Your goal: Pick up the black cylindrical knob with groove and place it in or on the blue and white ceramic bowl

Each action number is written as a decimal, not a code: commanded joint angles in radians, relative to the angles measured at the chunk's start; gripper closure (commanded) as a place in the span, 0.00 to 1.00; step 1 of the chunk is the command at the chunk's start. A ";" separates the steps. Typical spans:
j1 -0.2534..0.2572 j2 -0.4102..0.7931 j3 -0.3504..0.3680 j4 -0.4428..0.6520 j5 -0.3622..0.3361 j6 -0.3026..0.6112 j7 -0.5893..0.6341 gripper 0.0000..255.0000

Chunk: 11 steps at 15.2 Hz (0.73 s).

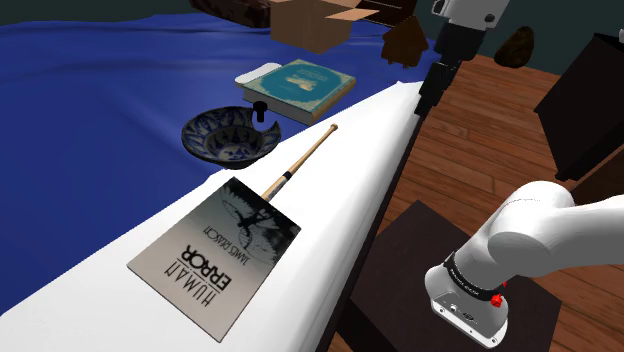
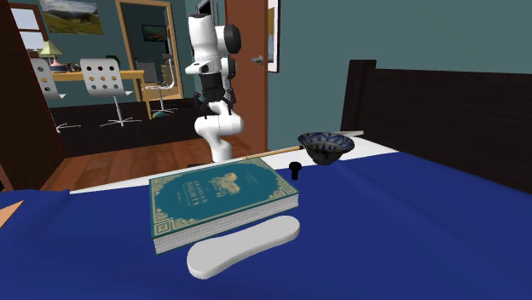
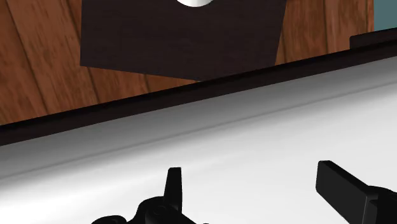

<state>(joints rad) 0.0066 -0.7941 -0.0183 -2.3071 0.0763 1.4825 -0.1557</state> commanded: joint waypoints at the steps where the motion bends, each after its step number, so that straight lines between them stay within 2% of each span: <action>1: 0.000 0.000 0.000 0.000 0.000 0.000 0.000 0.00; 11: 0.035 0.323 0.141 0.182 0.038 0.163 0.137 0.00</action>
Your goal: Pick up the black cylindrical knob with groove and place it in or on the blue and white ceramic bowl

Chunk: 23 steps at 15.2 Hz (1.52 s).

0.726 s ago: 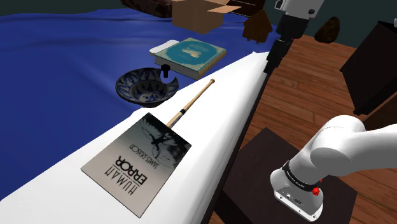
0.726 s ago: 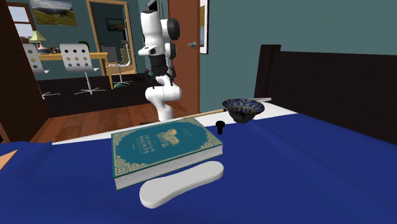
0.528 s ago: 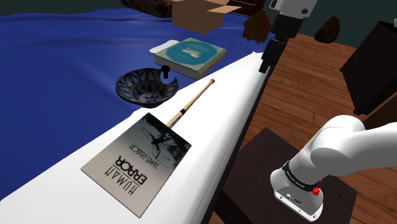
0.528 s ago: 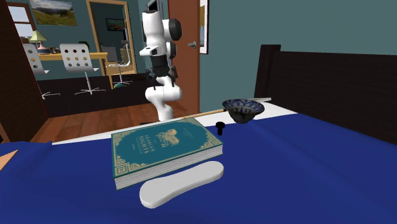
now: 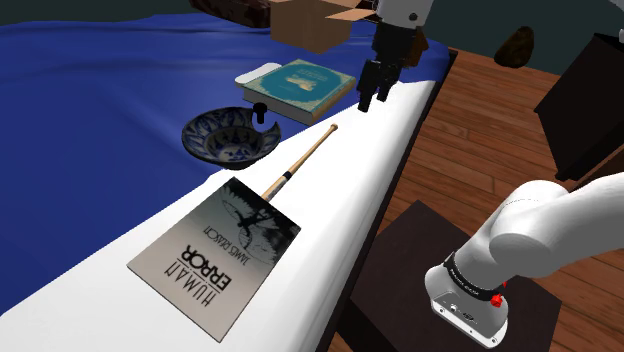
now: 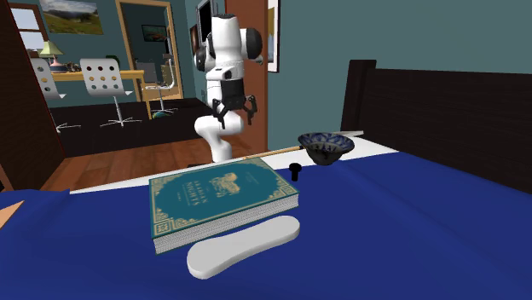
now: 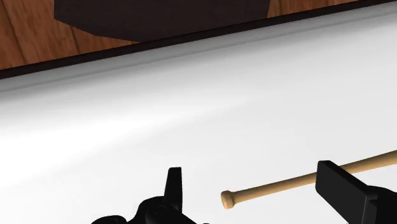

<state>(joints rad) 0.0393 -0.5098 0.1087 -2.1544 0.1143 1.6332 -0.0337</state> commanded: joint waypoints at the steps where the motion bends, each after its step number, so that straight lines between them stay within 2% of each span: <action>1: 0.005 0.073 0.027 0.054 -0.001 0.024 0.029 0.00; 11: 0.036 0.446 0.139 0.380 -0.076 0.078 0.185 0.00; 15: 0.066 0.613 0.169 0.559 -0.134 0.061 0.249 0.00; 19: 0.114 0.798 0.184 0.782 -0.202 0.013 0.305 0.00; 20: 0.118 0.808 0.183 0.795 -0.205 0.010 0.307 0.00; 23: 0.115 0.800 0.182 0.744 -0.203 0.053 0.307 0.00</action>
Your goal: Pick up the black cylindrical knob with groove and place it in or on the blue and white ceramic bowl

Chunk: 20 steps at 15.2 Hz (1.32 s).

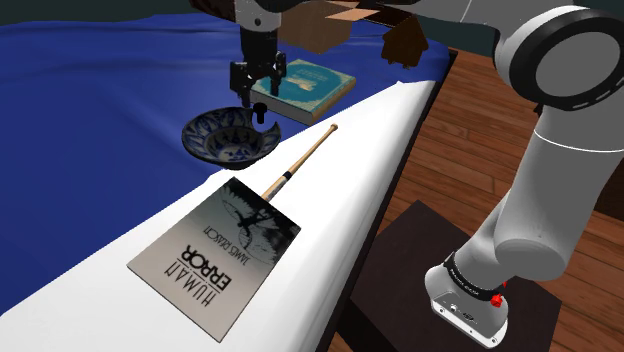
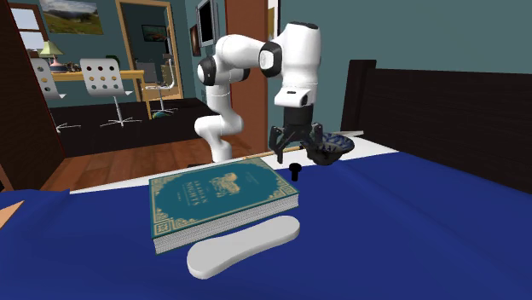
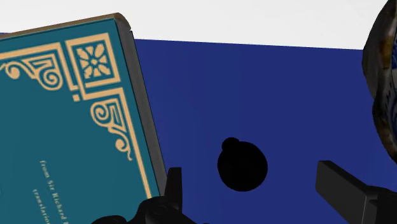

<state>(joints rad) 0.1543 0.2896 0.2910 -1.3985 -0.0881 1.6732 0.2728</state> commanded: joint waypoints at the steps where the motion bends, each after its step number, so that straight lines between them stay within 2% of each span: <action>1: -0.001 -0.001 -0.001 -0.028 0.000 0.027 0.001 0.00; 4: -0.005 -0.004 -0.002 -0.081 0.000 0.077 0.001 0.00; 12: -0.005 -0.004 -0.002 -0.081 0.000 0.077 0.001 0.00; 13: -0.005 -0.004 -0.002 -0.081 0.000 0.077 0.001 1.00; 20: -0.004 -0.004 -0.002 -0.081 0.000 0.077 0.001 1.00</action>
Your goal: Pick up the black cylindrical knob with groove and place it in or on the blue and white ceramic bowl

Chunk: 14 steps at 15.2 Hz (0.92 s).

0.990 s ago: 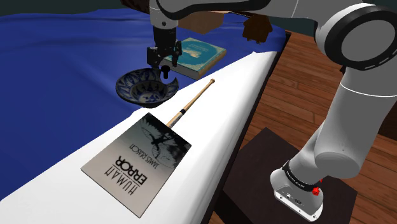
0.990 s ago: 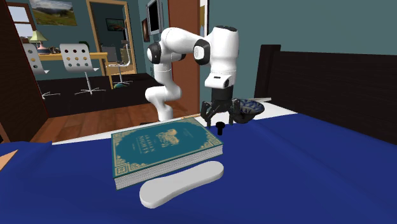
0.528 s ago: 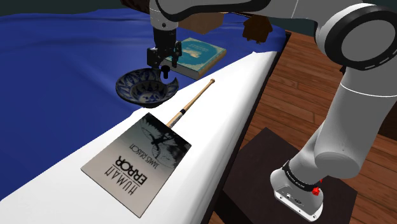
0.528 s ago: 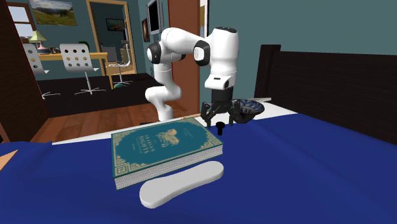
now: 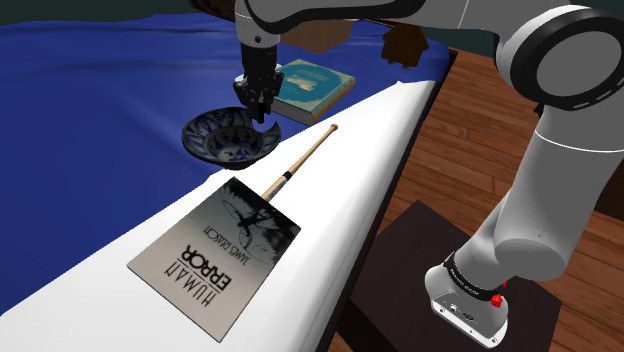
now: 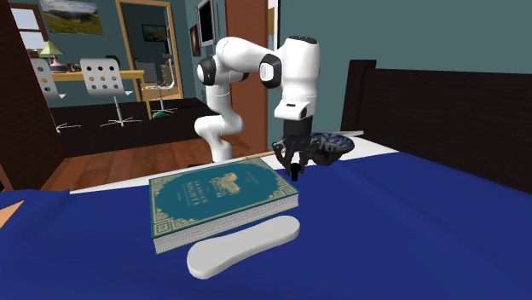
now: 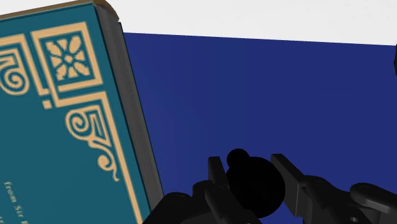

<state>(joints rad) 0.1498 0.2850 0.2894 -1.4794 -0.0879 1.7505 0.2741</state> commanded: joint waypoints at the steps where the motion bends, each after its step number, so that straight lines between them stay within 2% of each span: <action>1: 0.000 0.000 0.000 0.000 0.000 0.000 0.000 1.00; 14: 0.014 0.029 0.003 0.202 -0.007 -0.175 -0.001 1.00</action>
<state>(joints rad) 0.1628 0.3101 0.2923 -1.2933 -0.0939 1.5890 0.2736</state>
